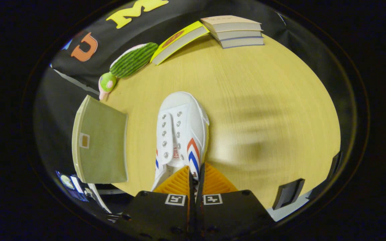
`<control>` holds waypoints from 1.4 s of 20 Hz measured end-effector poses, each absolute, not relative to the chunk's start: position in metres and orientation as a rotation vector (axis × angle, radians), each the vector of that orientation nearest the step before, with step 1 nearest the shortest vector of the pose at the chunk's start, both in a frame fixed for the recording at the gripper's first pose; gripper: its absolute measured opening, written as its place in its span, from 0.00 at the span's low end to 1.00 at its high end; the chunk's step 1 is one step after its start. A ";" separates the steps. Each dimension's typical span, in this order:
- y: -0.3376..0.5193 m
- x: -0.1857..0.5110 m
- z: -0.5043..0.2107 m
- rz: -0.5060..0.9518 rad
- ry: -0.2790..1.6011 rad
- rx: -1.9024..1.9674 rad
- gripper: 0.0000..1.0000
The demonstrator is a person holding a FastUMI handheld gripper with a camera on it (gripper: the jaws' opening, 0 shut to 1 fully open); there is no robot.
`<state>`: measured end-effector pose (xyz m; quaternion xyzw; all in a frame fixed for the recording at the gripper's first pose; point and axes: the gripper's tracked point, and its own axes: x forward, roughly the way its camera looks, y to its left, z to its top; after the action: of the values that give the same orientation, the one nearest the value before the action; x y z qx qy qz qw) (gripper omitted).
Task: Open the storage box then place both shoes into the box .Put the left shoe in first, then the right shoe, with the right side of both shoes facing outward in a uniform manner.
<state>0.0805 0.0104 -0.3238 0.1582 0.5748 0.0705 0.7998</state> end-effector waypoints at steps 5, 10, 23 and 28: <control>0.060 0.068 -0.251 0.147 1.175 0.438 0.06; 0.127 0.062 -0.182 0.182 1.097 0.464 0.06; 0.281 0.073 -0.161 0.211 1.029 0.468 0.06; 0.301 0.071 -0.190 0.187 1.050 0.453 0.06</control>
<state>0.0706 0.3008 -0.1905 0.2139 0.4962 0.0881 0.8368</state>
